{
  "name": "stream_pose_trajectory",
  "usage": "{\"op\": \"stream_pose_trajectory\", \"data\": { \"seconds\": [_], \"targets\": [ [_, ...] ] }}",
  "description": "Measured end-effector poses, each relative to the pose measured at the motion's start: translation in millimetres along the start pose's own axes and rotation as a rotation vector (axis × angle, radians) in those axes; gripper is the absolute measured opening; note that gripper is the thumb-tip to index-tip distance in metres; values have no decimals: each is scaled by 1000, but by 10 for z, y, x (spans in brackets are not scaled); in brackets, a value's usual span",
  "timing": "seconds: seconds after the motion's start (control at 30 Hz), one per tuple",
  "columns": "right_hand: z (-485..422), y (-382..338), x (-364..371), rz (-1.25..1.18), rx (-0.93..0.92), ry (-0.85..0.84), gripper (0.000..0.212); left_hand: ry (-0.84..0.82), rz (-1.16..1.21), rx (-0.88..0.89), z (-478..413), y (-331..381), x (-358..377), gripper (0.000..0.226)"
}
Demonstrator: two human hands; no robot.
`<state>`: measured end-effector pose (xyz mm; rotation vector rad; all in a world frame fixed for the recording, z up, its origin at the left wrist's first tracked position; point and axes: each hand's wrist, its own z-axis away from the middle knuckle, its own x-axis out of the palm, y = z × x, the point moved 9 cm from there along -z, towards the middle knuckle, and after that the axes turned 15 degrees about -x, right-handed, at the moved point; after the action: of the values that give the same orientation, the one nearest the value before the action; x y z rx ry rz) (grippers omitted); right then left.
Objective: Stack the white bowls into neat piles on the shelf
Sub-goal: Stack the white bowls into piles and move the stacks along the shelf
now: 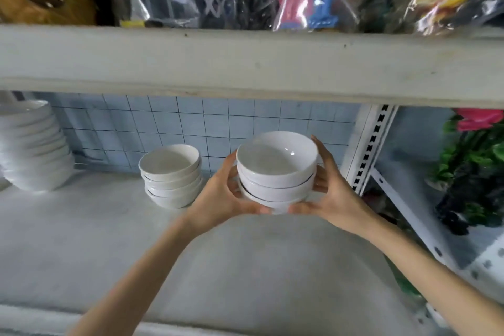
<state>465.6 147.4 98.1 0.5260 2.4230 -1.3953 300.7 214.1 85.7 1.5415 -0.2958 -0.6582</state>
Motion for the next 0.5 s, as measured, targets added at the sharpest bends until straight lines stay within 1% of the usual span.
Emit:
{"op": "stream_pose_trajectory", "data": {
  "seconds": [0.2, 0.37, 0.5],
  "targets": [
    [252, -264, 88, -91, -55, -52, 123, 55, 18, 29, 479, 47, 93, 107],
    [426, -412, 299, -155, -98, -114, 119, 178, 16, 34, 922, -31, 51, 99],
    [447, -548, 516, -233, -123, -152, 118, 245, 6, 23, 1172, -25, -88, 99]
  ]
}}
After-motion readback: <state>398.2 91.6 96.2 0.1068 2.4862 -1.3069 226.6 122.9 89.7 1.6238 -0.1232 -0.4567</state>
